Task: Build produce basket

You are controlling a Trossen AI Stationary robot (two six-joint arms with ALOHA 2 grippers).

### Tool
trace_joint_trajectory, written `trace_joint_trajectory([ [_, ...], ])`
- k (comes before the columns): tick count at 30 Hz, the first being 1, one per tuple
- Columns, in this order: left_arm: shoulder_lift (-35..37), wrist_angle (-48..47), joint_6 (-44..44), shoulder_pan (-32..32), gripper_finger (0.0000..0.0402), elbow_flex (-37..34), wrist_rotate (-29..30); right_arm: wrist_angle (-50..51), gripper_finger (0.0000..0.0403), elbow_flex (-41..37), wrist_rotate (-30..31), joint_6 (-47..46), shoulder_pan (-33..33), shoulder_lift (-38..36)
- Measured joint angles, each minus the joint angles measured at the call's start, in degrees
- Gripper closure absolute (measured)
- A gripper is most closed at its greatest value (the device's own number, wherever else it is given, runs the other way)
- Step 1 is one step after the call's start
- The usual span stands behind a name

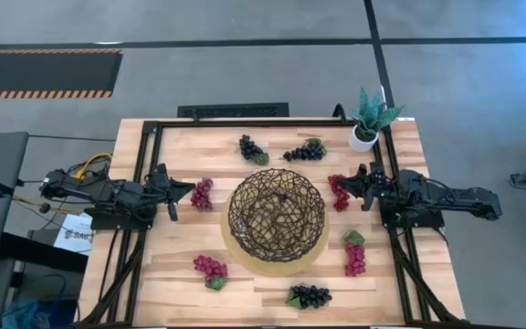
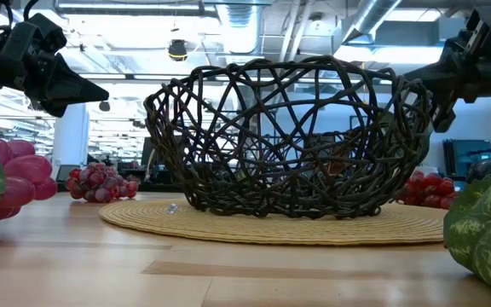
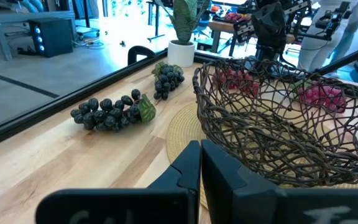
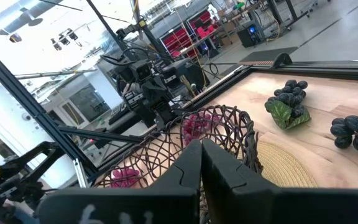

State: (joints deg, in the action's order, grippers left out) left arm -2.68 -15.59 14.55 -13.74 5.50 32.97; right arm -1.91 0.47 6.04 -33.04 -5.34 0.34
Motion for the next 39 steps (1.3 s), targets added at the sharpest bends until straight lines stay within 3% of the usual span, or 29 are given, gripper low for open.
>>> trace_joint_trajectory([
  [20, 0.0, 0.0, 0.5, 0.0, 0.0401, 0.0, 0.0, 0.0, 0.037, 0.0, 0.0, 0.0, 0.0, 0.0],
  [29, 0.0, 0.0, 7.7, 0.0, 0.0401, 0.0, 0.1, 0.0, 0.037, 0.0, 0.0, 0.0, 0.0, 0.0],
  [35, 0.0, 1.1, 22.2, 0.0, 0.0401, -0.1, 0.1, 0.0, 0.037, 0.0, 0.0, 0.0, 0.0, 0.0],
  [39, 0.0, 4.0, 24.8, 0.0, 0.0401, -0.4, 2.3, -0.2, 0.037, 0.0, 0.0, 0.0, 0.0, 0.0],
])
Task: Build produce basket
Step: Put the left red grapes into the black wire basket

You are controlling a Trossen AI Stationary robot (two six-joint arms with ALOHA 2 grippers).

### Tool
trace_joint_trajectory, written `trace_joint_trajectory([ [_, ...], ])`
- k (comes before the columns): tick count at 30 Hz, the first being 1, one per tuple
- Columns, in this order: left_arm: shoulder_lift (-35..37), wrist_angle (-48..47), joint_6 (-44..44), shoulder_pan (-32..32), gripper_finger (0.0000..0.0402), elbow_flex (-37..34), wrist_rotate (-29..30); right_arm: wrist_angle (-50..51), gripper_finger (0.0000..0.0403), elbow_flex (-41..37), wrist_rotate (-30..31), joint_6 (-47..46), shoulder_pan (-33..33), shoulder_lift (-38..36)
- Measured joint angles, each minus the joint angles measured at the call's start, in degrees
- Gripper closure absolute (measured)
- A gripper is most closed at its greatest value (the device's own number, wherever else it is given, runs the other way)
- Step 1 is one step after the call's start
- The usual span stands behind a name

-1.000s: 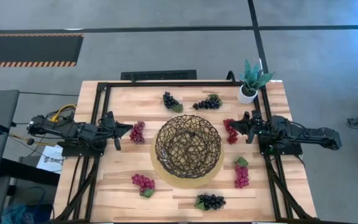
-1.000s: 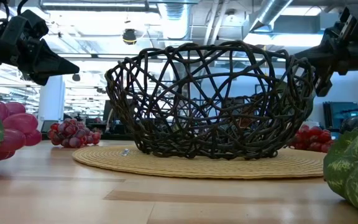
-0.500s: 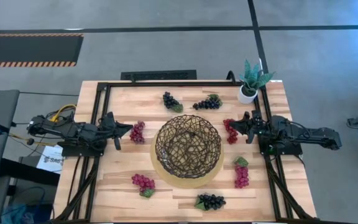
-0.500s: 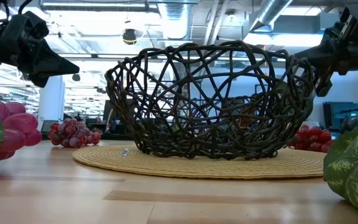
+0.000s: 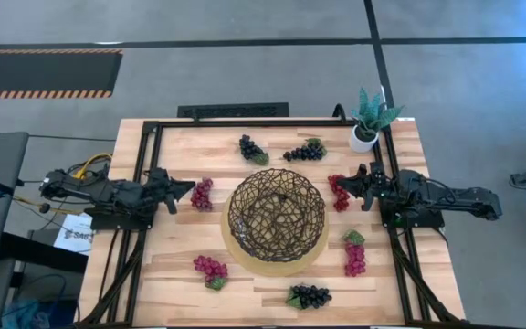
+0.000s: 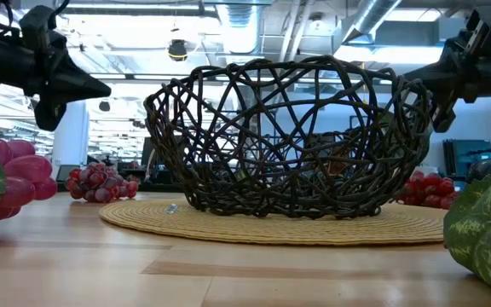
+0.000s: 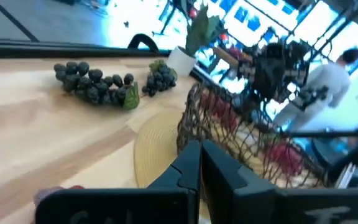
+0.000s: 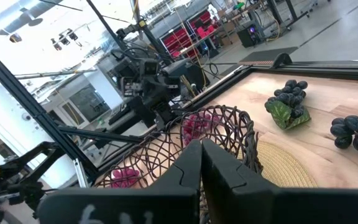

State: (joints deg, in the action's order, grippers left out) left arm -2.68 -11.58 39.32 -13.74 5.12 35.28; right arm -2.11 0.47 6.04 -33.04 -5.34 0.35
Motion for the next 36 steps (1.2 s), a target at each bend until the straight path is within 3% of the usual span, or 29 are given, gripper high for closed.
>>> trace_joint_trajectory([
  [10, -0.1, 11.8, -10.1, 0.0, 0.0401, 0.1, 7.6, -10.2, 0.037, 0.0, 1.8, -5.2, -1.2, 0.0],
  [13, -1.8, 10.5, -10.9, 0.0, 0.0401, 1.7, 9.3, -15.1, 0.037, 0.0, 1.7, -7.8, -1.5, 0.0],
  [17, -7.7, 6.2, -10.6, 0.0, 0.0401, 7.4, 12.1, -17.5, 0.037, 0.2, 1.6, -17.7, -1.6, 0.0],
  [20, -14.8, -1.6, -7.1, 0.0, 0.0401, 15.2, 14.5, -17.6, 0.037, 1.4, 0.6, -18.4, -1.4, 0.0],
  [23, -23.2, -16.8, 3.3, 0.0, 0.0402, 25.4, 14.2, -17.5, 0.037, 3.0, 0.5, -15.0, -1.4, 0.0],
  [25, -28.9, -28.0, 10.3, 0.0, 0.0401, 32.3, 11.0, -17.5, 0.037, 4.9, 1.4, -12.3, -1.6, 0.0],
  [28, -37.1, -39.2, 12.9, 0.0, 0.0394, 41.5, 5.9, -17.6, 0.0366, 8.2, 2.1, -7.3, -1.6, 0.0],
  [32, -46.6, -49.2, 10.6, 0.0, 0.0353, 51.1, 1.9, -14.4, 0.0343, 13.9, 2.5, -1.3, -1.6, -0.1],
  [36, -54.0, -55.5, 12.5, 0.0, 0.0282, 57.8, 1.0, -3.3, 0.0304, 21.0, 6.6, 0.6, -1.6, 0.1],
])
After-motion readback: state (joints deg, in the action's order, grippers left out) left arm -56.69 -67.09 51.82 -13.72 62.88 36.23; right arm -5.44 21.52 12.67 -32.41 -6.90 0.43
